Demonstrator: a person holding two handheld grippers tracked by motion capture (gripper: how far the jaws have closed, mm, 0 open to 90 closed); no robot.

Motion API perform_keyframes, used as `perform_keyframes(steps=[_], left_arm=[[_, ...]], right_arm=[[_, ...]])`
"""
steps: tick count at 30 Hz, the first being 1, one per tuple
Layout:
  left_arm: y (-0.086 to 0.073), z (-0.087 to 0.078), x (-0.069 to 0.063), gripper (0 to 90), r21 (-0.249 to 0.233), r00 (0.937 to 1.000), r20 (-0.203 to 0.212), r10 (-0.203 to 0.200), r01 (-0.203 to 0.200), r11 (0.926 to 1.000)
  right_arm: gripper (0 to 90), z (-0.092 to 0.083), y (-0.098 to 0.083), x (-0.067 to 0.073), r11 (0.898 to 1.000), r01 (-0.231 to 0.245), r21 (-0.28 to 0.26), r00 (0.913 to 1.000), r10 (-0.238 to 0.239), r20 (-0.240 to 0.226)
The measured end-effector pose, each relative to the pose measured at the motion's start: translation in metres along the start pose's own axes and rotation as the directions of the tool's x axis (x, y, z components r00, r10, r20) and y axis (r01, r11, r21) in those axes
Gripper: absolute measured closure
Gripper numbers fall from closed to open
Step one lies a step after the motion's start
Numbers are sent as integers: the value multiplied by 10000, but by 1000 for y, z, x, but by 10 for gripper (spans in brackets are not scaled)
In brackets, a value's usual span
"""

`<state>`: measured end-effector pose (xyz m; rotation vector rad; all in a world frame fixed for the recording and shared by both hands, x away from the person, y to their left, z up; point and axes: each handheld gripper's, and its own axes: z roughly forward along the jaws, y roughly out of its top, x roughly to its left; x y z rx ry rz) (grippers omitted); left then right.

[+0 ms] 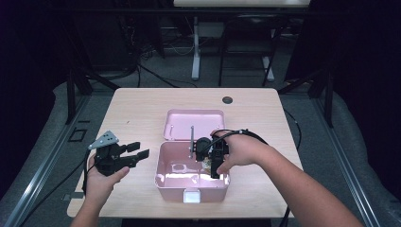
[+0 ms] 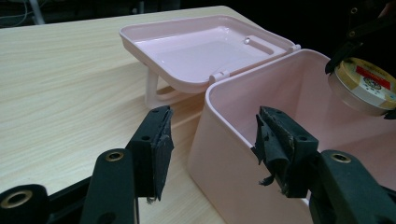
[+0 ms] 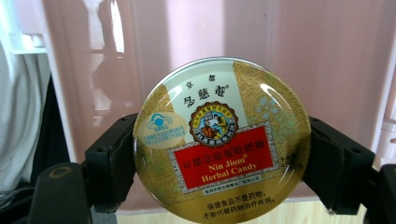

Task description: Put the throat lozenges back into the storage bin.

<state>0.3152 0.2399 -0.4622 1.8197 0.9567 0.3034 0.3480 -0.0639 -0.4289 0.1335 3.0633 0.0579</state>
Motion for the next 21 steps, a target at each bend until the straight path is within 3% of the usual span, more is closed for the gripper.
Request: perform_keyframes(steps=[12,21], left_arm=[[0,0,0,457,93,9999,23,112,-113,9999],[0,2,-1,458,130,9999,28,110,-110,9999]], right_arm=[[198,12,-3,0,9992,-262,-297,9994,256,-215],[198,22,-2,1,9999,-44,-162,10000,43,-69]])
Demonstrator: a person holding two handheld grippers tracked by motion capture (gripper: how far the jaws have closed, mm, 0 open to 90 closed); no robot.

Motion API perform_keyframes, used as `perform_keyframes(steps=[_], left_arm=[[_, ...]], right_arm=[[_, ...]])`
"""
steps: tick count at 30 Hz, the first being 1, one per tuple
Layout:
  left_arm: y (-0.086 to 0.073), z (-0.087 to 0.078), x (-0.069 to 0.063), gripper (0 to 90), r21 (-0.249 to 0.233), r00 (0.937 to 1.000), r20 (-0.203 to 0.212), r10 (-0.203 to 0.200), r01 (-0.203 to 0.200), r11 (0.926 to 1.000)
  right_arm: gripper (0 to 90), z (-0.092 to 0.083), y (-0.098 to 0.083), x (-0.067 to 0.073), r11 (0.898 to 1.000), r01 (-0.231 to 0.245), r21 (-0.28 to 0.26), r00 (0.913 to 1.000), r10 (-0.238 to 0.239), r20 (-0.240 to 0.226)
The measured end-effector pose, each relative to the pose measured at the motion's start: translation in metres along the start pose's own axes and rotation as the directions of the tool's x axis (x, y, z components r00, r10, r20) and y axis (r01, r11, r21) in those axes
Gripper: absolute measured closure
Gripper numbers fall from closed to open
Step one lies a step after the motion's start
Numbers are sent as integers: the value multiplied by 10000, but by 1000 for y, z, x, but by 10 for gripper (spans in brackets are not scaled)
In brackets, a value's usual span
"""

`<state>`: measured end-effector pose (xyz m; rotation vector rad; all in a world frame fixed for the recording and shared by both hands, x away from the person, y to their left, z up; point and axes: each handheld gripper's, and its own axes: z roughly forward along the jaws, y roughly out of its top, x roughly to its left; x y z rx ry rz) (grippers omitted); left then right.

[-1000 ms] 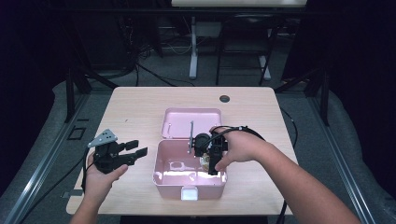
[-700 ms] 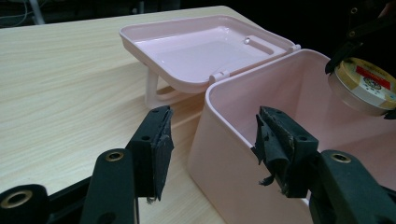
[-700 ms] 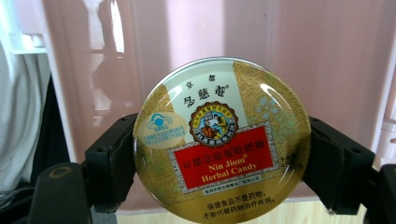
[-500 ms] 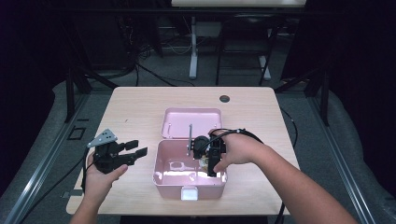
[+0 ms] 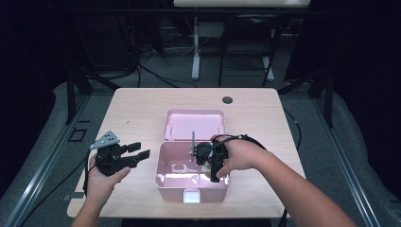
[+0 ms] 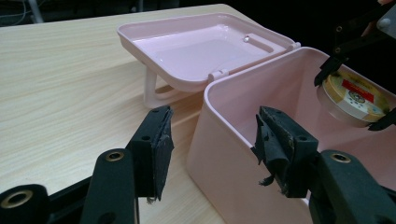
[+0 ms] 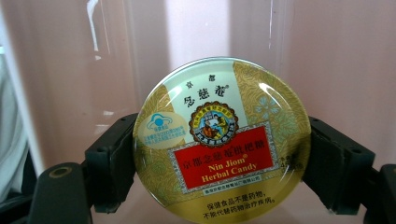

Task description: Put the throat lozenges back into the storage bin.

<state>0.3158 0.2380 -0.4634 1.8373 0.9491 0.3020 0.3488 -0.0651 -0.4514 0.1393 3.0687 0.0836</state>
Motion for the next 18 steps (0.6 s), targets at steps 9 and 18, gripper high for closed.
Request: perform_keyframes(steps=[9,18], left_arm=[[0,1,0,459,-25,10000,17,11,-11,10000],[0,1,0,459,-17,10000,16,-2,2,10000]], right_arm=[[198,17,-2,-2,10000,-9,22,10000,9,-24],[198,26,-3,-4,9997,-109,-230,9997,104,-218]])
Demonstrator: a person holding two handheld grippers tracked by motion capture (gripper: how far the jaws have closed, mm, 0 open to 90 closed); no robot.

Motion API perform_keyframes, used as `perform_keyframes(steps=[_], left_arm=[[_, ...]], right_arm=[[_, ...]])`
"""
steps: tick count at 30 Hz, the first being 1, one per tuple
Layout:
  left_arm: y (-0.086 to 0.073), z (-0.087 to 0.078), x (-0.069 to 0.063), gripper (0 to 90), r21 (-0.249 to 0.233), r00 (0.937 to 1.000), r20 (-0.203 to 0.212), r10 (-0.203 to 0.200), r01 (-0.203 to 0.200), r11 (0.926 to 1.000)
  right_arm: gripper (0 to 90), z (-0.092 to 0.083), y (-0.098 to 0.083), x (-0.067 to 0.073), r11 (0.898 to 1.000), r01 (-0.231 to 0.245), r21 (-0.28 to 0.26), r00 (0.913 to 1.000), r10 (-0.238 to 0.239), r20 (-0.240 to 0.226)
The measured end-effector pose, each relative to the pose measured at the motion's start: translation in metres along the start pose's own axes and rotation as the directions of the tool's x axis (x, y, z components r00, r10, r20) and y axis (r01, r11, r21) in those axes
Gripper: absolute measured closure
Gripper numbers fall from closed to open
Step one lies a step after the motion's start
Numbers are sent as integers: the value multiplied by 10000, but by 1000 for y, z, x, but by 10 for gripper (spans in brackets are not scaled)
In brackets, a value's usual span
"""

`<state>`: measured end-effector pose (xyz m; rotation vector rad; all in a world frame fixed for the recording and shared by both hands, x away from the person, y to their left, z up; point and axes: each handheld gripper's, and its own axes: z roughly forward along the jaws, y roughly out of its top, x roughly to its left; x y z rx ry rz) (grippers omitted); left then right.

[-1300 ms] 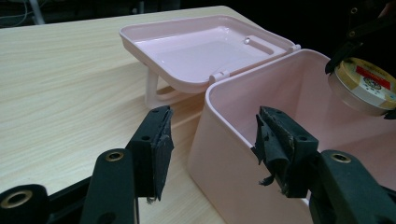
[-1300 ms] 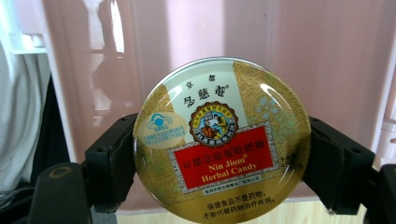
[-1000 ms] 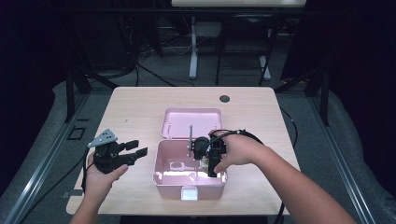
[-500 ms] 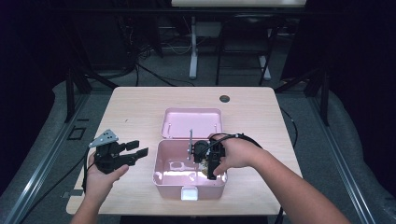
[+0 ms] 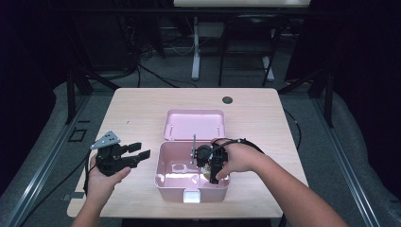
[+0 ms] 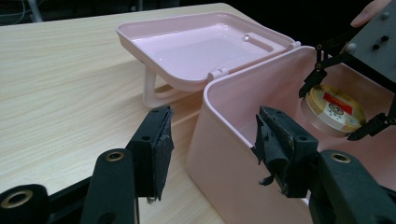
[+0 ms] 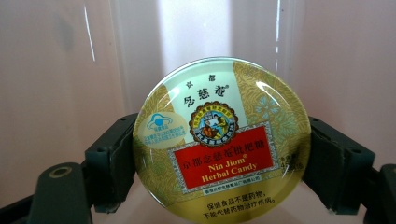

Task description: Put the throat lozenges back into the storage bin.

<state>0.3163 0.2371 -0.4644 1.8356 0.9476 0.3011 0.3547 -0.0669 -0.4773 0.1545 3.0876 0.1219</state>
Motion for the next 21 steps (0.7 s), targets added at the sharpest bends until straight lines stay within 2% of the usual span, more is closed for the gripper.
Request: perform_keyframes(steps=[3,13,21], left_arm=[[0,0,0,459,-17,10000,1,12,-12,10000],[0,0,1,459,22,10000,-13,7,-7,10000],[0,0,1,459,30,10000,-11,-3,4,10000]], right_arm=[[198,4,0,1,9997,173,155,9998,-175,111],[198,12,2,1,9977,663,145,9974,-667,266],[198,18,3,1,9960,859,235,9961,-863,163]])
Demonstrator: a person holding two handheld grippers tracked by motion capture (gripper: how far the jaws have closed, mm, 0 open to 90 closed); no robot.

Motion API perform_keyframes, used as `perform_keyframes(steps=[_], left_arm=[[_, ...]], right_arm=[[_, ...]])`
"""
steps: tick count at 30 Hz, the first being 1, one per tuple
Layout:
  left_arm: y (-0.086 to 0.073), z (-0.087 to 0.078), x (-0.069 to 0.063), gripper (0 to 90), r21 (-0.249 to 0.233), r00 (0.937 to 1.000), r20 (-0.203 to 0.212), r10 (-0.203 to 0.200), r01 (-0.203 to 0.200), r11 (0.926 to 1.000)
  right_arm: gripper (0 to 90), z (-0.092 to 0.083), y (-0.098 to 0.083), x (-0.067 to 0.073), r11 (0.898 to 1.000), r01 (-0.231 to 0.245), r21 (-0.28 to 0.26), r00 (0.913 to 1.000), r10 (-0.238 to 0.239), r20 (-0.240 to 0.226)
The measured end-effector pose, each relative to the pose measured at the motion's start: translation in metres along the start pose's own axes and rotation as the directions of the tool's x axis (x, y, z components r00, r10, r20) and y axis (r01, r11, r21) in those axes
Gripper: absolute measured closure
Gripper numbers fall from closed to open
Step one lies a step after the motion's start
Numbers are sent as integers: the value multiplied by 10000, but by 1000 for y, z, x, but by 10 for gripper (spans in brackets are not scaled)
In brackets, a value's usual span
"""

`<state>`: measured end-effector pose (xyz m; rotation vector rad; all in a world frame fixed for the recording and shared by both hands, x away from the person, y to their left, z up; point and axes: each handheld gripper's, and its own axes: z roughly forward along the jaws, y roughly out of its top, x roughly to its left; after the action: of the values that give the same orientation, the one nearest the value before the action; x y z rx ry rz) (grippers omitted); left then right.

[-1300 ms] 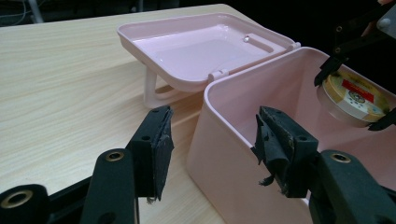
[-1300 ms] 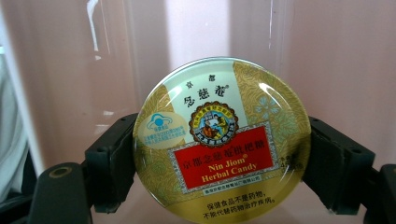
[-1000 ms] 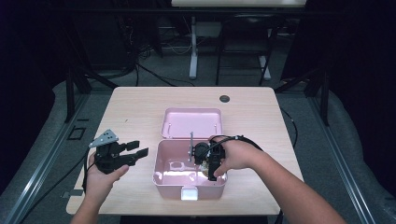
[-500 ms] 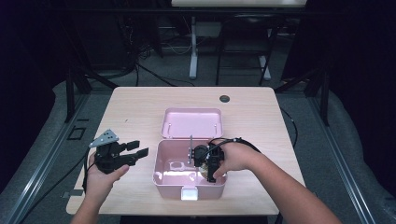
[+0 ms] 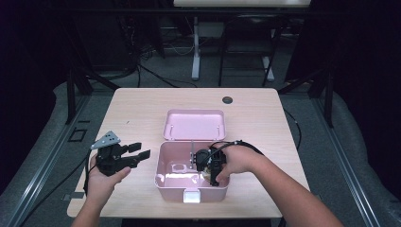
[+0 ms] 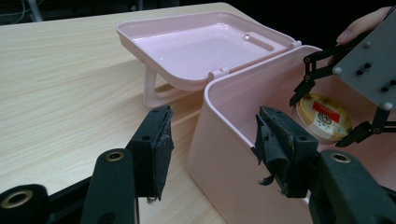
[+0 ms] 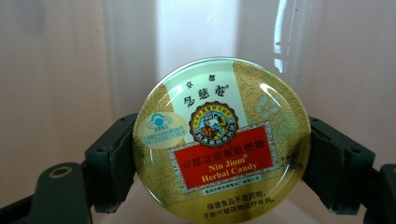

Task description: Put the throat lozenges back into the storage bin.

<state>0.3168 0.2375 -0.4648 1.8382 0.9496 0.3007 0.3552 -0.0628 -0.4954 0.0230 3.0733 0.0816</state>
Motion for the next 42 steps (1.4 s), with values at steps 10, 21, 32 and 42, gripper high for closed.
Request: perform_keyframes(steps=[10,21,32,42], left_arm=[[0,0,0,459,8,10000,-13,-55,55,10000],[0,1,1,459,38,10000,-8,-16,16,10000],[0,1,1,459,6,10000,-14,-20,20,10000],[0,1,1,459,47,10000,-6,-5,6,10000]], right_arm=[[198,6,-2,-3,9998,-148,-121,9996,145,-247],[198,14,-1,-4,9998,-168,66,9991,170,-395],[196,20,1,-5,9997,-57,242,9991,67,-408],[194,23,2,-6,9995,26,309,9992,-14,-409]])
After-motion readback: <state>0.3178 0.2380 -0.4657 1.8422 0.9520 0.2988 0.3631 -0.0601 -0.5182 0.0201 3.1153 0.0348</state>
